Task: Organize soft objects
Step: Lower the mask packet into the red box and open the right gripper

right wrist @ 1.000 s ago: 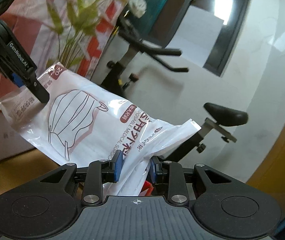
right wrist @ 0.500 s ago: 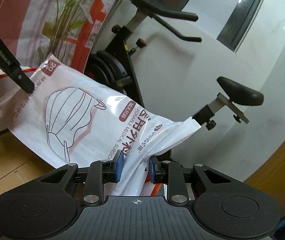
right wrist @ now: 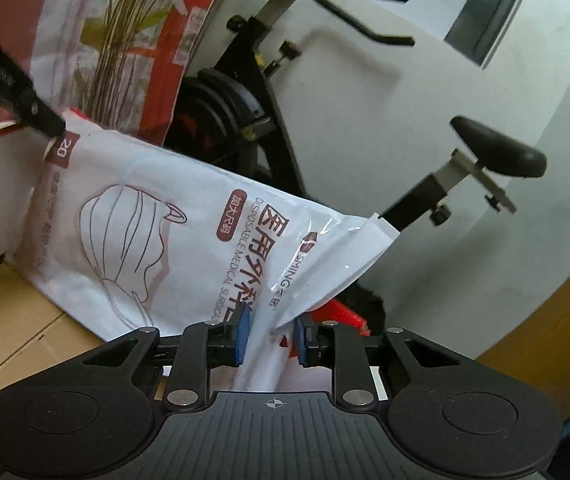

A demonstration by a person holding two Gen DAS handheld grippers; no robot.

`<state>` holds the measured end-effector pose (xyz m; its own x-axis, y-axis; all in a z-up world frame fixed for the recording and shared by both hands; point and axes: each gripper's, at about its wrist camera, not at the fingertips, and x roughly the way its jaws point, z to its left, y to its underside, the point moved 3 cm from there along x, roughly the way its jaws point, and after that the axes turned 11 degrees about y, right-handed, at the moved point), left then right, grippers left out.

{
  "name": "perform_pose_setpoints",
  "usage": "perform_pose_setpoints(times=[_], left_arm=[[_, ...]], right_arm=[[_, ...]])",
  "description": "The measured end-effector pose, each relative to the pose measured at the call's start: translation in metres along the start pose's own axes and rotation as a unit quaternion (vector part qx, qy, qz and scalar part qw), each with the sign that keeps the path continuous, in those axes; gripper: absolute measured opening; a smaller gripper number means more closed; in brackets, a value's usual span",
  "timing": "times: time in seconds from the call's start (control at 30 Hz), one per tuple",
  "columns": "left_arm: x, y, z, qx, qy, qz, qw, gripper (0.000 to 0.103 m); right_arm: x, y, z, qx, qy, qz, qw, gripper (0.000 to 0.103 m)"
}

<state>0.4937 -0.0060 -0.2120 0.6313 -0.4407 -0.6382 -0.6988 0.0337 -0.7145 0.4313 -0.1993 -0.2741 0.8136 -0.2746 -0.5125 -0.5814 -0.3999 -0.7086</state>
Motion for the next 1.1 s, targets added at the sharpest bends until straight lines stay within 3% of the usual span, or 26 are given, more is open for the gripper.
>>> perform_pose_setpoints(times=[0.2, 0.33, 0.5, 0.7, 0.77, 0.83, 0.93, 1.0, 1.07, 1.1], left_arm=[[-0.005, 0.0, -0.002, -0.001, 0.011, 0.0, 0.9999, 0.026], [-0.002, 0.003, -0.012, 0.009, 0.026, 0.004, 0.9996, 0.026], [0.005, 0.01, -0.012, 0.009, 0.024, 0.014, 0.9996, 0.026], [0.006, 0.011, -0.01, 0.009, 0.019, 0.015, 0.9997, 0.026], [0.006, 0.01, -0.011, 0.012, 0.017, 0.014, 0.9997, 0.026], [0.006, 0.011, -0.012, 0.014, 0.016, 0.014, 0.9997, 0.026], [0.005, 0.011, -0.013, 0.016, 0.018, 0.013, 0.9996, 0.026], [0.004, 0.012, -0.013, 0.017, 0.019, 0.012, 0.9996, 0.026], [0.003, 0.012, -0.013, 0.016, 0.02, 0.012, 0.9996, 0.026], [0.003, 0.012, -0.013, 0.017, 0.02, 0.012, 0.9996, 0.026]], right_arm=[[0.002, -0.002, 0.007, -0.02, 0.002, 0.009, 1.0, 0.021], [0.005, 0.001, 0.014, -0.053, -0.027, 0.034, 0.998, 0.021], [0.009, 0.002, 0.012, -0.041, -0.046, 0.051, 0.997, 0.022], [0.013, -0.001, -0.02, 0.063, -0.09, 0.081, 0.991, 0.035], [0.007, 0.0, -0.028, 0.083, -0.102, 0.075, 0.988, 0.054], [-0.002, -0.001, -0.035, 0.088, -0.104, 0.062, 0.989, 0.059], [-0.015, -0.006, -0.045, 0.081, -0.091, 0.041, 0.992, 0.059], [-0.02, -0.011, -0.054, 0.088, -0.087, 0.025, 0.992, 0.052], [-0.021, -0.017, -0.062, 0.097, -0.082, 0.015, 0.992, 0.032], [-0.019, -0.019, -0.064, 0.098, -0.078, 0.012, 0.992, 0.027]])
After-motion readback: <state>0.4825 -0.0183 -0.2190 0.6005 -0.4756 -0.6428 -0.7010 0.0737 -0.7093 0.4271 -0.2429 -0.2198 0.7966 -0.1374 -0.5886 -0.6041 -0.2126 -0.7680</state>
